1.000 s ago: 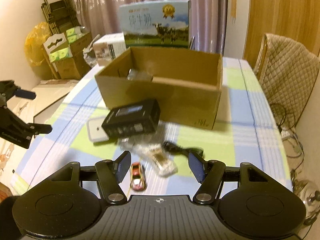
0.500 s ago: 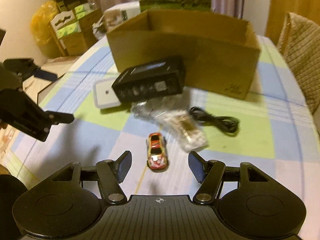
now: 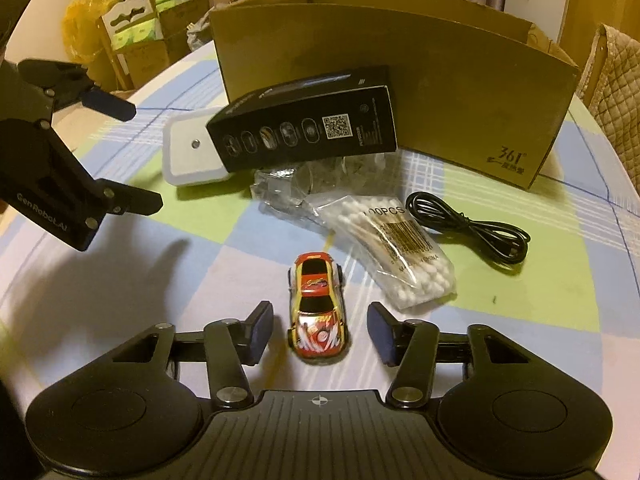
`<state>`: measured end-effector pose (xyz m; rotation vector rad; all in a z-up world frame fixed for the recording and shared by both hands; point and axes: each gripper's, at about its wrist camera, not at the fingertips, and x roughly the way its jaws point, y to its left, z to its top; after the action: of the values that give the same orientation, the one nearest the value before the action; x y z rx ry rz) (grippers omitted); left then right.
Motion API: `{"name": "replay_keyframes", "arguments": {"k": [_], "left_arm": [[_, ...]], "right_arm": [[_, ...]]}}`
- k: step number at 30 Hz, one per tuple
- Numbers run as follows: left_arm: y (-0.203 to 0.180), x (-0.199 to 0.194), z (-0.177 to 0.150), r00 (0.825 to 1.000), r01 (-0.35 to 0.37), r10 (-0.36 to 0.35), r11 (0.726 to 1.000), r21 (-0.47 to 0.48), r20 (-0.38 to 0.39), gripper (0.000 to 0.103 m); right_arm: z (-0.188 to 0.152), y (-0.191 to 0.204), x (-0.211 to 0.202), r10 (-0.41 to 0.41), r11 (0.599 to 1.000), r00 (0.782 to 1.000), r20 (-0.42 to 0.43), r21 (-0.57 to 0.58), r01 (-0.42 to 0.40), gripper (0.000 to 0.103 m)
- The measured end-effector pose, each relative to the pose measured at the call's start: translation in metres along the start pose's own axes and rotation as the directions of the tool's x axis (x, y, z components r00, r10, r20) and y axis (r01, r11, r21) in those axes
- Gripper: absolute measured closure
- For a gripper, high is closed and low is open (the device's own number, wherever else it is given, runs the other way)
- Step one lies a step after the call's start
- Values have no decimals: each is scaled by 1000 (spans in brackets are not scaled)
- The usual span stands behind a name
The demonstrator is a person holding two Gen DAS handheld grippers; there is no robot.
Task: Organize objects
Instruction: 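Grasp the small toy race car with the right gripper, then grasp the white square night light with the left gripper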
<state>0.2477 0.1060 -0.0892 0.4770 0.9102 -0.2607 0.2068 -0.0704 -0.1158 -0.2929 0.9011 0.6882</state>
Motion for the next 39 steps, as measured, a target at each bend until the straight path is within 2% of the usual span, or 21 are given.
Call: {"name": "replay_keyframes", "arguments": {"k": [3,7,11,16,26,29,30,35,39], "left_arm": [[0,6,1,1000,11,-11,1000,15,8,1],[-2,12,1,999,30,-30,999,32,14,1],[-3,17,2,998,52,-53,997,50,14,2],[-9,22,4,999,46,-49,992,116,22,8],[-13,39,12,999,-33,25,964,265,33,18],[-14,42,16,999,-35,27,958,284,33,32],[-14,43,18,999,-30,23,958,286,27,37],[-14,41,21,1000,-5,10,965,261,-15,39],[-14,29,18,998,33,-25,988,152,-58,39]], "right_arm": [[2,2,3,-6,1000,1000,13,-21,6,59],[7,6,5,-7,998,1000,9,-55,8,75],[11,9,6,-17,998,1000,-11,-65,16,76],[14,9,4,-5,999,1000,-11,-46,5,76],[16,6,4,-3,1000,1000,-10,-30,3,76],[16,5,5,-5,1000,1000,-14,-25,5,76],[16,5,5,-6,1000,1000,-15,-22,5,76],[16,3,3,-1,1000,1000,-14,-14,1,76],[17,1,-2,-2,1000,1000,-13,-6,2,76]]}}
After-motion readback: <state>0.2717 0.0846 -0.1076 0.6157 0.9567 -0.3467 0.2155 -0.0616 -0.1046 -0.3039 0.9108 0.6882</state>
